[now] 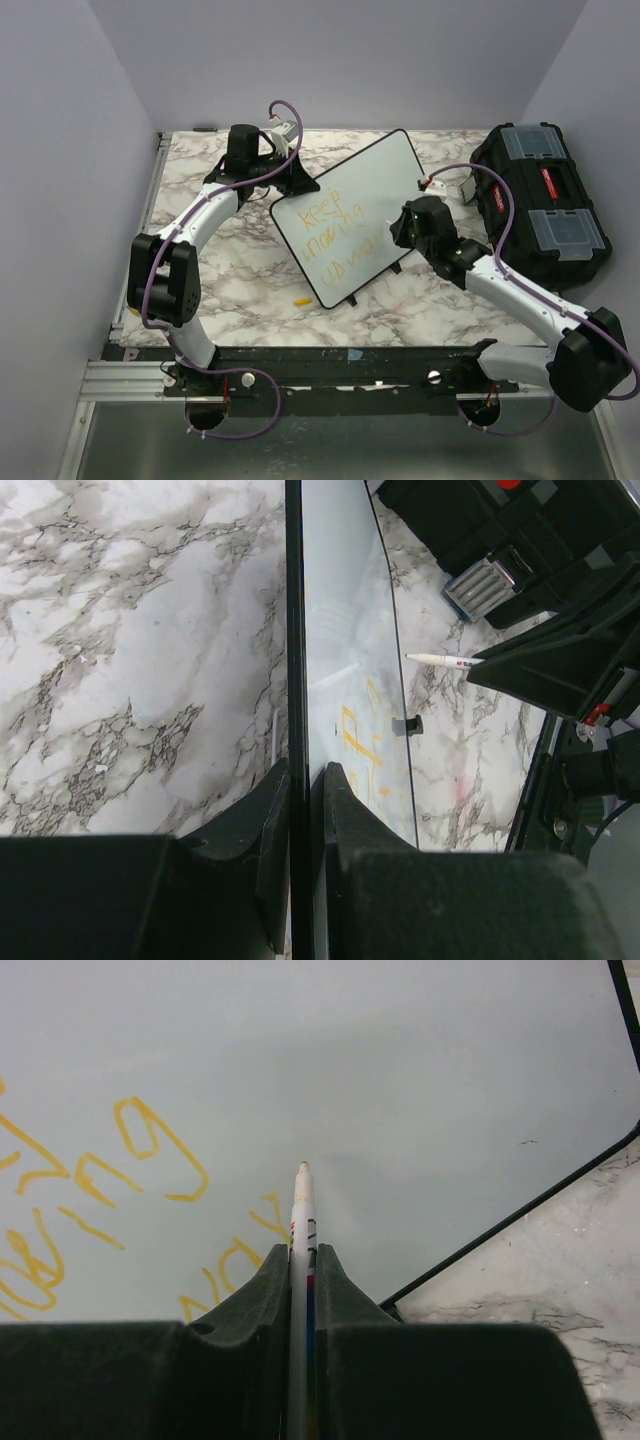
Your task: Write a sentence on the whiteboard
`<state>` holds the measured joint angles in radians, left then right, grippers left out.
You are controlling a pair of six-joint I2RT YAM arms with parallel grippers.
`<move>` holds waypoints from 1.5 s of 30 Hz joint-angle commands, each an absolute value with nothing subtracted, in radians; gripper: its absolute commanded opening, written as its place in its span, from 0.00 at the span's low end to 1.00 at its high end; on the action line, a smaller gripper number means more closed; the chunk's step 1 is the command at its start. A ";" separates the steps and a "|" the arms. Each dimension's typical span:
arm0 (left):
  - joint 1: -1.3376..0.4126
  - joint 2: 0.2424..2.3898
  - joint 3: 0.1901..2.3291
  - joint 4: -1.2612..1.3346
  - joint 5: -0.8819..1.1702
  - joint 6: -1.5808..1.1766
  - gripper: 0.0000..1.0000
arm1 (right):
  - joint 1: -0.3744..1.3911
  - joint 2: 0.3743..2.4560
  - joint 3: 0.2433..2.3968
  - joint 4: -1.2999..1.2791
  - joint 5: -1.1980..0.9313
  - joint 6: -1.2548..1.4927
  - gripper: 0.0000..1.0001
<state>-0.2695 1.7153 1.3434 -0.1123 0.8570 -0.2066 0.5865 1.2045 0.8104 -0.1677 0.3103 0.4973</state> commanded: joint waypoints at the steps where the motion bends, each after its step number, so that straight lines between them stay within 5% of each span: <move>1: -0.304 1.732 1.321 -0.169 0.902 -0.104 0.00 | 0.551 1.179 0.770 -0.158 0.235 0.527 0.01; 45: -0.304 1.736 1.321 -0.170 0.903 -0.104 0.00 | 0.476 1.232 0.704 -0.079 0.020 0.558 0.01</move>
<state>-0.2691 1.7153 1.3434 -0.1143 0.8562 -0.2066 0.4763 1.2312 0.7403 -0.0853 0.0784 0.5423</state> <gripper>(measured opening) 0.144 0.125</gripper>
